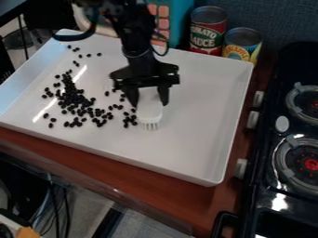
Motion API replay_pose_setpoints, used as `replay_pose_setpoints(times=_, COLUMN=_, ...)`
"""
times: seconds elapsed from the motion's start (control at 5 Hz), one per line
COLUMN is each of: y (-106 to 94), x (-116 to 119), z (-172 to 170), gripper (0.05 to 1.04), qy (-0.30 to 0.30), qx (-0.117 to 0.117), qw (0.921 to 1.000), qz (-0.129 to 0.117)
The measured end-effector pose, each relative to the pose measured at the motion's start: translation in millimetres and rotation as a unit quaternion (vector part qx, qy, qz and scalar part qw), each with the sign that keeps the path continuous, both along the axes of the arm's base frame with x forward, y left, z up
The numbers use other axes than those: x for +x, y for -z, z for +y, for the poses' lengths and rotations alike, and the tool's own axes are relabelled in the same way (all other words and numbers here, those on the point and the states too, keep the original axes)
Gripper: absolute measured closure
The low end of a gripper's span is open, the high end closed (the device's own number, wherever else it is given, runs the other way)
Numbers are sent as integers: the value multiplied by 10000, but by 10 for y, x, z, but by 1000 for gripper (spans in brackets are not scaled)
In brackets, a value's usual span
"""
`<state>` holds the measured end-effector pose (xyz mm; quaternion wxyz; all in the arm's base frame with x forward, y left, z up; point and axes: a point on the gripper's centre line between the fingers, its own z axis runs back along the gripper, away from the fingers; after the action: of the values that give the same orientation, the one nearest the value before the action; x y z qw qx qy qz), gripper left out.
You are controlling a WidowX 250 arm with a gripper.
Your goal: Sweep into pile
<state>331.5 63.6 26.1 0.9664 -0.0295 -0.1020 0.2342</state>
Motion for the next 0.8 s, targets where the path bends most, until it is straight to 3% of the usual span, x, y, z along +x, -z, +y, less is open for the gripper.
replay_pose_setpoints(times=0.8, y=-24, x=101, z=567, gripper=351, qy=-268, qx=284, qw=9990, qz=-227)
